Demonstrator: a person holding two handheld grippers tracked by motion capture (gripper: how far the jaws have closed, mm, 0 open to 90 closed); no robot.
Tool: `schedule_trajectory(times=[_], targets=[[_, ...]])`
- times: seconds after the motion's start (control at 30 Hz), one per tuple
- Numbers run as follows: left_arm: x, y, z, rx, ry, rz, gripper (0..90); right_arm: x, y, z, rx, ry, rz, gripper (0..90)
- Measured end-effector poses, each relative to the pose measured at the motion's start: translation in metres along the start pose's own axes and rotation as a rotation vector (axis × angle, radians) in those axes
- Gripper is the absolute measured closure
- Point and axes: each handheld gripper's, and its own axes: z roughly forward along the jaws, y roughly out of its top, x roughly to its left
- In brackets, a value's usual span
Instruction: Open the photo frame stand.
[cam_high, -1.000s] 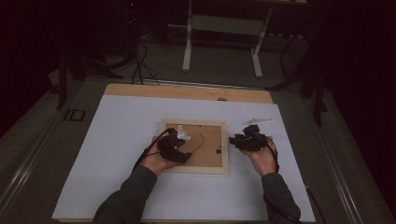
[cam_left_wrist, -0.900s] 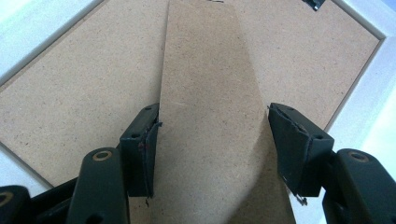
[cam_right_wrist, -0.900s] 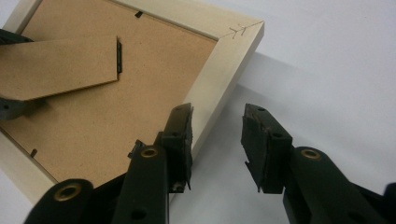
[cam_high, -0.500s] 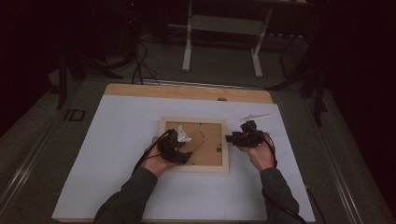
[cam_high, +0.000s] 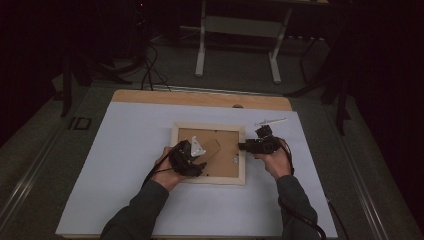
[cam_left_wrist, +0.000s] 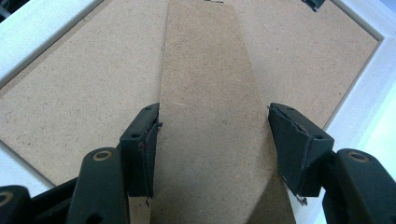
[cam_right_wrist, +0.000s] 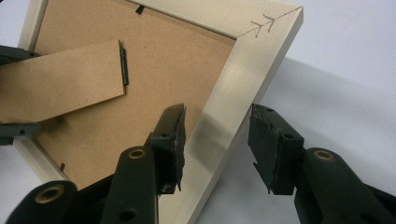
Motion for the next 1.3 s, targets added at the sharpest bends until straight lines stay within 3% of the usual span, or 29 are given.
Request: schedule_trajectory(times=[0.23, 0.6, 0.77, 1.17, 1.3], targets=[[-0.005, -0.001, -0.004, -0.039, 0.044, 0.042, 40.4, -0.005, 0.002, -0.001, -0.004, 0.025, 0.014, 54.3], [-0.006, -0.003, -0.005, -0.063, 0.049, 0.059, 40.4, -0.013, 0.004, -0.005, -0.017, 0.077, 0.036, 54.0], [-0.008, -0.003, -0.006, -0.078, 0.058, 0.085, 40.4, -0.014, 0.004, 0.000, -0.016, 0.111, 0.056, 51.4], [-0.005, -0.005, -0.005, -0.082, 0.044, 0.076, 40.3, -0.018, 0.002, -0.002, -0.034, 0.134, 0.098, 57.4], [-0.001, -0.006, -0.004, -0.076, 0.009, 0.040, 40.1, -0.017, 0.001, -0.003, -0.035, 0.131, 0.101, 57.7]])
